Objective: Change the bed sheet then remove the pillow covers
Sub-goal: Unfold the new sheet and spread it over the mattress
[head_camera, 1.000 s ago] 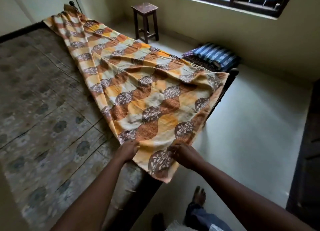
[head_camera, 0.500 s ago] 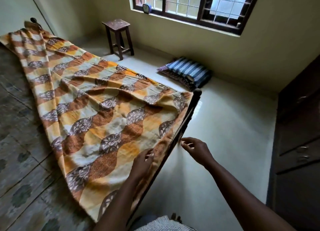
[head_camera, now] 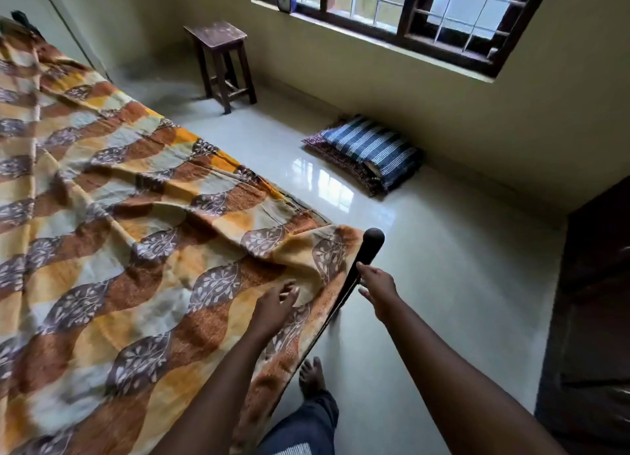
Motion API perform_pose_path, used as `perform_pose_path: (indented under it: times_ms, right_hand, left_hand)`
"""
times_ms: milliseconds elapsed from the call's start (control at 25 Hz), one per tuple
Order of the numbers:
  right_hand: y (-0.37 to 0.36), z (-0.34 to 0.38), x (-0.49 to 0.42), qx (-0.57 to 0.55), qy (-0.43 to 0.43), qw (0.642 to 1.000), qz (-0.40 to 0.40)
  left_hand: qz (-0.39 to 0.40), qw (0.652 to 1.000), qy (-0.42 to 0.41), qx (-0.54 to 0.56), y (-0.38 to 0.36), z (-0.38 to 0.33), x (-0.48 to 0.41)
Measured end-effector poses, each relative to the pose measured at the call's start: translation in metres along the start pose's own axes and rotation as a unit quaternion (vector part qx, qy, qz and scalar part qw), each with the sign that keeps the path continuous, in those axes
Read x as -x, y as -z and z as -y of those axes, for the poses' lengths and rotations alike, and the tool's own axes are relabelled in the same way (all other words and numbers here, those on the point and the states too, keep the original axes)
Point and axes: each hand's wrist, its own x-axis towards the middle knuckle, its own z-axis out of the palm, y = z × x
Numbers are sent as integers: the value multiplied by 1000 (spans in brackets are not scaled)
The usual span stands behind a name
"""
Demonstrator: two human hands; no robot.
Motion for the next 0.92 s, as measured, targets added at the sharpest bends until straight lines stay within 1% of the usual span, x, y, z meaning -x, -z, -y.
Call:
perform_pose_path:
  times_ms: [160,200,240,280,360,400,440,480,520,560,600,640,680,720,760,800,920]
  right_hand:
    - [-35,1,-89,54,-118,992,-1]
    - [-42,-1,-100,58,-136,989,-6]
    - [-47,2,-102,75,-137,988,-16]
    - [-50,5,-103,109,-112,987,-25]
    - [-53,15,-99,178,-11,984,-10]
    - [-52,25,-90,195,51,979,26]
    - [-52,35,-81,238,124,959,88]
    - [-53,46,-72,322,207,908,168]
    - [-56,56,-65,432,283,818,253]
    - [-59,63,-58,529,343,704,327]
    - [-62,70,-53,585,386,600,385]
    - [-62,77,-48,612,410,523,429]
    - [-60,83,-47,612,425,484,460]
    - [-56,89,-49,592,430,480,484]
    - [-52,93,-52,560,433,500,498]
    - [-47,97,-56,529,428,532,504]
    - [-42,121,-61,442,408,644,473]
  left_hand:
    - [-12,998,56,15,-7,-24,-55]
    - [-14,998,67,13,-7,-26,-62]
    - [-16,997,76,11,-6,-28,-67]
    - [-19,996,85,12,-5,-30,-71]
    - [-33,993,107,30,-3,-32,-77]
    - [-42,990,120,55,-2,-35,-80]
    - [-57,985,134,92,-3,-38,-82]
    - [-72,975,150,145,-4,-41,-84]
    - [-84,961,168,204,-6,-43,-85]
    - [-101,941,192,259,-9,-45,-86]
    - [-133,915,232,303,-14,-49,-85]
    - [-185,881,277,336,-18,-53,-83]
    - [-250,839,311,369,-21,-59,-80]
    - [-311,800,331,392,-24,-62,-77]
    - [-355,774,337,401,-25,-67,-74]
    - [-379,763,337,401,-26,-71,-71]
    - [-422,764,292,392,-31,-84,-67]
